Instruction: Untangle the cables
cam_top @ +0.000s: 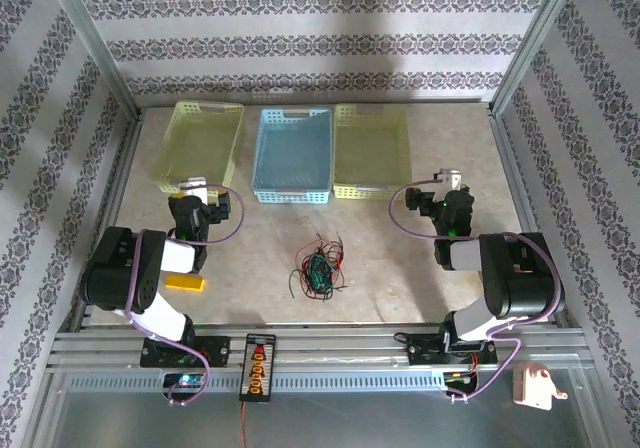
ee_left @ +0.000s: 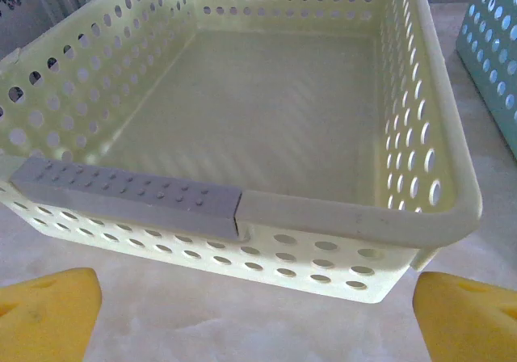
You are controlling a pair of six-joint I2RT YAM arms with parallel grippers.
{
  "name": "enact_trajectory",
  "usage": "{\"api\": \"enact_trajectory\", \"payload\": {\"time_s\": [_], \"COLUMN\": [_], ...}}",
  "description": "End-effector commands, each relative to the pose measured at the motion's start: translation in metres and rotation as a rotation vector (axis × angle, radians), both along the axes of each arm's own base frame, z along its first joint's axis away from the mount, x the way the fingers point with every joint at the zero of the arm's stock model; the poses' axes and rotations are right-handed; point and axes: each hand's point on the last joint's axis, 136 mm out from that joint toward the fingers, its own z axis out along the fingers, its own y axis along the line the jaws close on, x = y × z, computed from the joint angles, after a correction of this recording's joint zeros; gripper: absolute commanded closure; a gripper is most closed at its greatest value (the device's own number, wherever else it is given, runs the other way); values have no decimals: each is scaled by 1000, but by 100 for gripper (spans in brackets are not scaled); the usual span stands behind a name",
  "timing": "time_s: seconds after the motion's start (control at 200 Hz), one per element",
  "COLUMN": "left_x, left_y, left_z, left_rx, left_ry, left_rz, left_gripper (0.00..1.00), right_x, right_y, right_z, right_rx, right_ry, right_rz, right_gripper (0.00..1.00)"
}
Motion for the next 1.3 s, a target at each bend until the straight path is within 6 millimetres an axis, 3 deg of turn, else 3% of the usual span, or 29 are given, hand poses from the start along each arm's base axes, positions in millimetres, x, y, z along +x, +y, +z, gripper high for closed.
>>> {"api": "enact_trajectory", "payload": {"time_s": [0.0,1.214,1.294], "left_x": [7,6,5], "left_y": [-1,3,3], "left_z": [12,12,22], "left_rx": [9,8,6], "left_ry": [-48,-47,-55], "left_rz": [-11,9,13], "left_gripper": [1,1,1], "right_x": [5,3,3], "right_y": [6,1,0], "right_z": [9,10,15], "right_rx": [15,75,77], "right_ry": [-30,-44,-62], "right_rz": [28,58,46], "right_gripper": [2,2,2]}}
